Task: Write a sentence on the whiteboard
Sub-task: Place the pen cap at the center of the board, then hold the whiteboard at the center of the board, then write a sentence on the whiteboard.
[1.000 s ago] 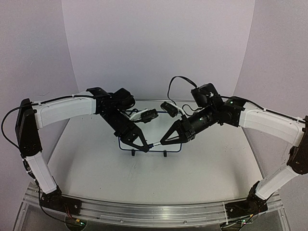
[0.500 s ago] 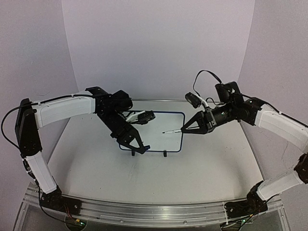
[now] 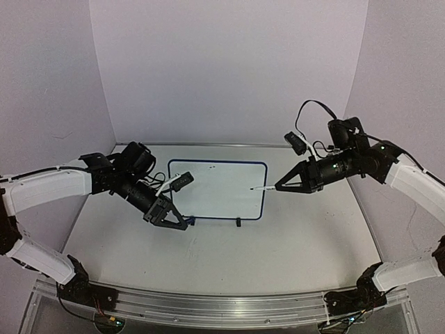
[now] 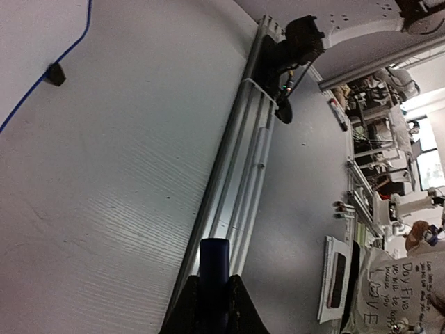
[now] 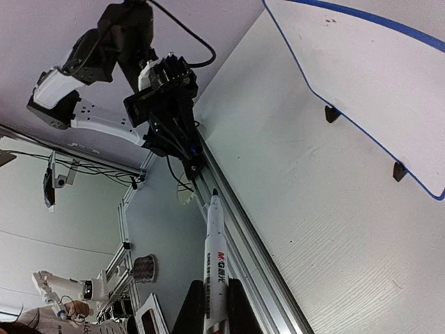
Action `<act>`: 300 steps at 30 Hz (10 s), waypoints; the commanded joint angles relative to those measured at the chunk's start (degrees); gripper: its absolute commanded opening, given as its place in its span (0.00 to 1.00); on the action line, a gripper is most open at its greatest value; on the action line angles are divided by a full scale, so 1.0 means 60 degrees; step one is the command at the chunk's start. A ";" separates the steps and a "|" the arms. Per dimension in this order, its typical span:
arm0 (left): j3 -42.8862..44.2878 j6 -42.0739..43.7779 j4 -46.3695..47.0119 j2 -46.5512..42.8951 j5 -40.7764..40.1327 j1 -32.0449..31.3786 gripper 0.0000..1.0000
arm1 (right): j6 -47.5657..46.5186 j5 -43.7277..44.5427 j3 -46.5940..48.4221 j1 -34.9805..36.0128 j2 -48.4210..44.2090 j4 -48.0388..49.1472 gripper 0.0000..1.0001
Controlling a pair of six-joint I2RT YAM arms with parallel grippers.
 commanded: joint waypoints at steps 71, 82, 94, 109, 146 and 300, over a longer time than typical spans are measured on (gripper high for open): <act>0.0634 -0.0397 0.4516 0.1090 -0.1336 0.4201 0.77 | 0.2154 0.7107 -0.2839 0.2309 -0.1349 0.4969 0.00; 0.1202 -0.0086 0.4429 0.2091 -0.0474 0.4201 0.41 | 0.2217 0.7006 -0.2898 0.2425 -0.1082 0.5412 0.00; 0.0639 -0.0221 0.4098 0.1507 -0.0419 0.4179 0.08 | 0.2202 0.7077 -0.2924 0.2536 -0.0833 0.5555 0.00; -0.0363 0.0320 0.3383 0.0777 -0.0472 0.4084 0.12 | 0.1782 0.7166 -0.2038 0.3264 0.0463 0.5738 0.00; -0.0032 0.1306 0.2913 0.1077 -0.1821 0.3227 0.00 | 0.0888 0.8265 0.1067 0.4834 0.4852 0.7727 0.00; 0.0034 0.1898 0.2426 0.0756 -0.2568 0.2912 0.00 | 0.0871 1.0607 0.0976 0.5012 0.5577 0.7990 0.00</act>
